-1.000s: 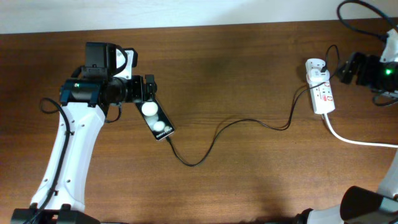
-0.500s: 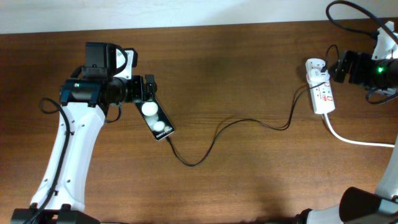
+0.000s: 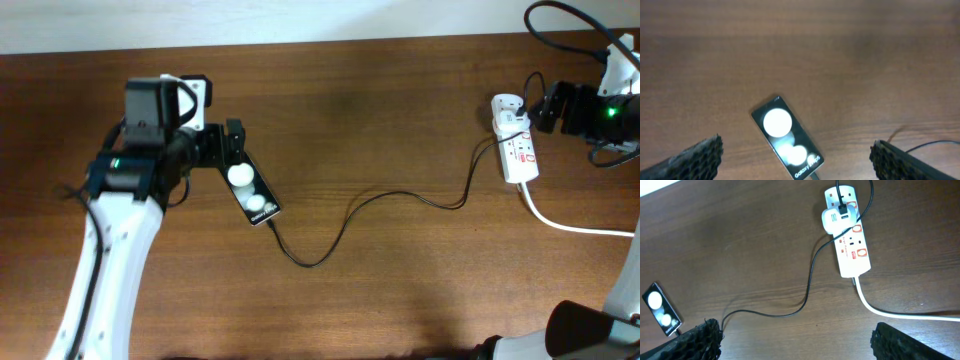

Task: Plug charger to phone and switch on socket

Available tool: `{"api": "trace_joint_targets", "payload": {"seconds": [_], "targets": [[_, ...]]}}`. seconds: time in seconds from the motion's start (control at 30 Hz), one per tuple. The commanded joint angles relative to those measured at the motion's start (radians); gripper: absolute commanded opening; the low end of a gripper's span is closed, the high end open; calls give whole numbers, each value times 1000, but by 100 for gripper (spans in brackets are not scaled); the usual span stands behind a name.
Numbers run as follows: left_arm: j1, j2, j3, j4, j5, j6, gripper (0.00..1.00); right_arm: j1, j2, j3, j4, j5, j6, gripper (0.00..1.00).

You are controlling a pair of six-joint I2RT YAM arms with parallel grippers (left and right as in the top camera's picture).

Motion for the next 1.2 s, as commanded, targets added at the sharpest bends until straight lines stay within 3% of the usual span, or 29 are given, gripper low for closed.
{"api": "trace_joint_targets", "payload": {"seconds": [0.0,0.2,0.33,0.47,0.6,0.87,0.93,1.1,1.17], "targets": [[0,-222,-245,232,-31,11,99,5,-20,19,3,9,4,99],[0,-808,-946,777,-96,12,99,5,-20,19,3,9,4,98],[37,-1077,-1113,832,-130,19,99,5,-20,19,3,9,4,99],[114,-1231,-1199,871,-104,19,99,5,-20,19,3,9,4,99],[126,-1365,-1366,1015,-100,18,99,5,-20,19,3,9,4,99],[127,-1439,-1366,716,-90,19,99,5,-20,19,3,9,4,99],[127,-1439,-1366,707,-72,109,99,5,-20,19,3,9,4,99],[127,-1439,-1366,711,-19,202,99,5,-20,19,3,9,4,99],[127,-1439,-1366,713,-22,164,99,5,-20,19,3,9,4,99]]}}
